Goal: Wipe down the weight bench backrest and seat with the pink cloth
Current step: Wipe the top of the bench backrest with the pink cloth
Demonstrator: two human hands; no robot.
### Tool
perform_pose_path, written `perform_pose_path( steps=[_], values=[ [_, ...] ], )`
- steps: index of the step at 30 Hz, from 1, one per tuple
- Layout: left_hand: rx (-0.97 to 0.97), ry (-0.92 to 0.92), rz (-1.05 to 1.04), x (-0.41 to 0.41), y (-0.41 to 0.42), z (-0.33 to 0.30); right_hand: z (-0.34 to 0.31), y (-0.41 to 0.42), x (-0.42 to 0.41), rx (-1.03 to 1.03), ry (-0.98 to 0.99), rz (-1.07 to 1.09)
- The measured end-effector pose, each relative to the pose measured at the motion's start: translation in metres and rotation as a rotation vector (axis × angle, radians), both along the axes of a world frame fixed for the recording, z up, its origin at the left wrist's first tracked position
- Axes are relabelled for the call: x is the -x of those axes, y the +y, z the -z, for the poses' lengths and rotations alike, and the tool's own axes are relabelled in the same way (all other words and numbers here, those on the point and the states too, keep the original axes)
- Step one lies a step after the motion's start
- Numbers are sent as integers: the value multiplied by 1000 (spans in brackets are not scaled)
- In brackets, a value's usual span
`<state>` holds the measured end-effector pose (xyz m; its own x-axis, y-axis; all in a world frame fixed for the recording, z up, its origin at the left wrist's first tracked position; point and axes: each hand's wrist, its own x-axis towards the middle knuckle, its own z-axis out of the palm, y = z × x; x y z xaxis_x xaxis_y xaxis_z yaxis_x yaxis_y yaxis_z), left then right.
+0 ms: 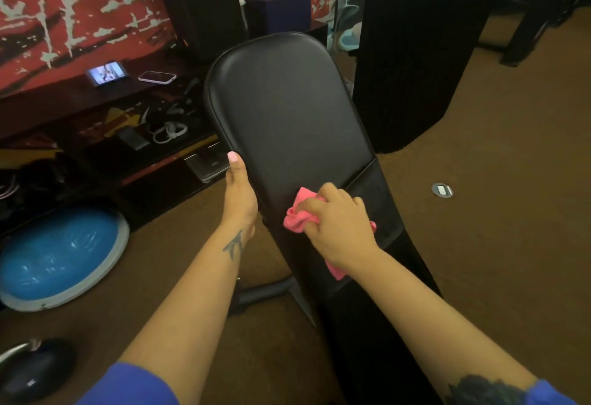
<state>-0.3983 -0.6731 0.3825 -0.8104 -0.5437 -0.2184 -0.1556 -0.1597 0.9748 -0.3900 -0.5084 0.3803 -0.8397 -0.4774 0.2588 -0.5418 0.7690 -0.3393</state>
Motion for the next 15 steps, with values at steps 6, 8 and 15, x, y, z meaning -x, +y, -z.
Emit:
perform_pose_path(
  steps=[6, 8, 15],
  values=[
    [34, 3, 34, -3, -2, 1, 41, 30, -19, 245, 35, -25],
    [40, -2, 41, -5, -2, 2, 62, 34, -32, 232, 63, 12],
    [108, -55, 102, -20, -2, 15, 58, -3, -26, 474, -23, 175]
  ],
)
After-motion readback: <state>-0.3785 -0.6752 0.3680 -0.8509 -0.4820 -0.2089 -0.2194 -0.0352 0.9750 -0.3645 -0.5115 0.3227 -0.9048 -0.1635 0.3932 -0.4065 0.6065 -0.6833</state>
